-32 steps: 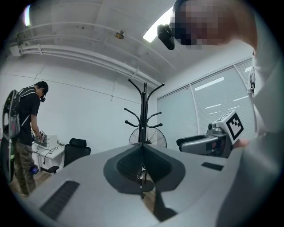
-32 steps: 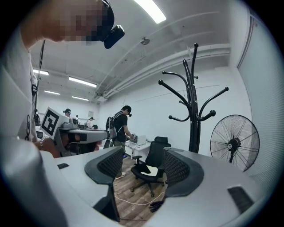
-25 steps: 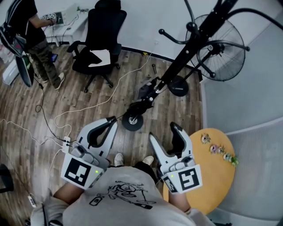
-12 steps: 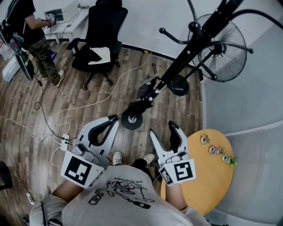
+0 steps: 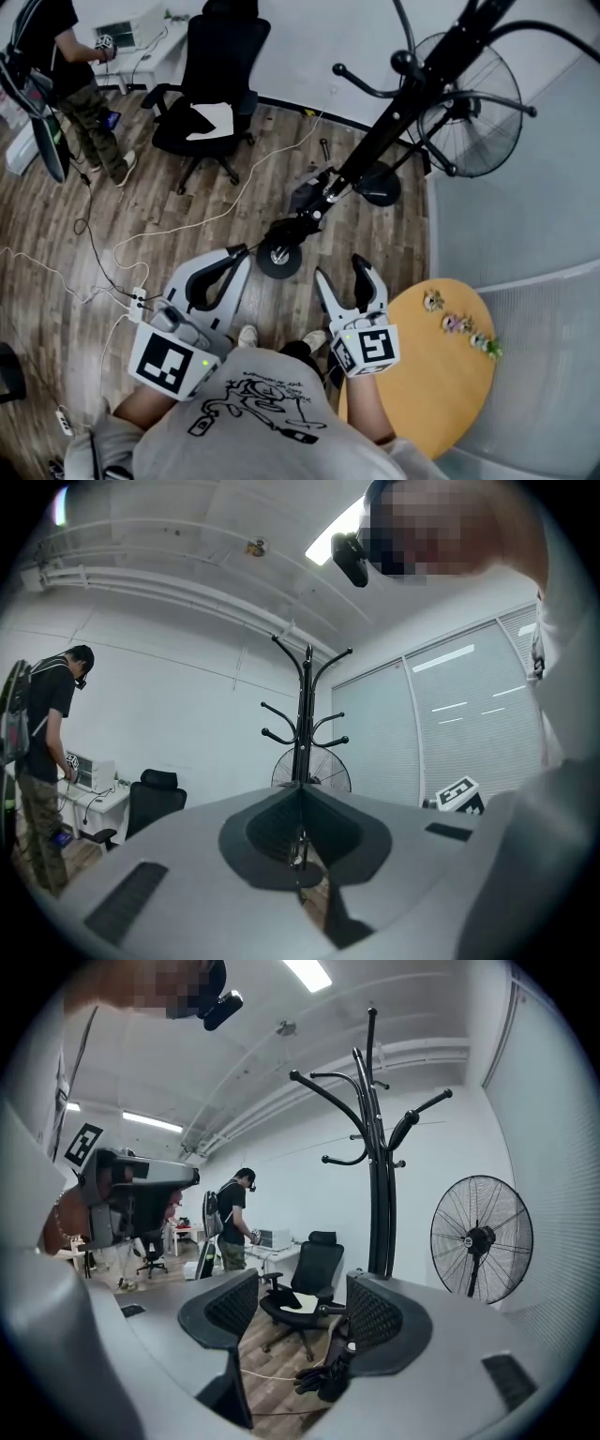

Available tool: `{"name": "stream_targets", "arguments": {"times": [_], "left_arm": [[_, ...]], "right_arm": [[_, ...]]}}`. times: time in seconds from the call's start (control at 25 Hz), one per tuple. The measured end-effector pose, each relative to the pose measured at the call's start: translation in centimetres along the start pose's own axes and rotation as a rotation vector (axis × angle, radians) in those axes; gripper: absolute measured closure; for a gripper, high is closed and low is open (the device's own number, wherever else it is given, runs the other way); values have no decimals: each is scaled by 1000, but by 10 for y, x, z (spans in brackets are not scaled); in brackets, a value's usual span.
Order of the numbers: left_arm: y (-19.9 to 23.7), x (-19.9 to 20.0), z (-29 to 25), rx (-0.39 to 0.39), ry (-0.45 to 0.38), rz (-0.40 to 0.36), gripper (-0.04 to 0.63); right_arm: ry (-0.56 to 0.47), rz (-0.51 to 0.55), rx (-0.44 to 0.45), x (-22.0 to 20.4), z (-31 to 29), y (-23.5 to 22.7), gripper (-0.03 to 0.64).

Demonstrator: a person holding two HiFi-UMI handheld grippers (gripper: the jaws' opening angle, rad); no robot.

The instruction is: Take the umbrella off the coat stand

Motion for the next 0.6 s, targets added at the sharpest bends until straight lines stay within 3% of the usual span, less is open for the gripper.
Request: {"name": "stream_targets", "arguments": {"times": [0.6], "left_arm": [[3, 0, -6, 37, 9, -5, 586]], "right_arm": [[58, -10, -39, -75, -35, -48, 316]]}}
Point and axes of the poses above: the fingertips, and each gripper's own axes: z backward along the fingers, y to its left, x out of its top, the point moved 5 cm from there along z, backward along the fingers, and after that the axes turned 9 degrees about -z, right-handed, at the moved point
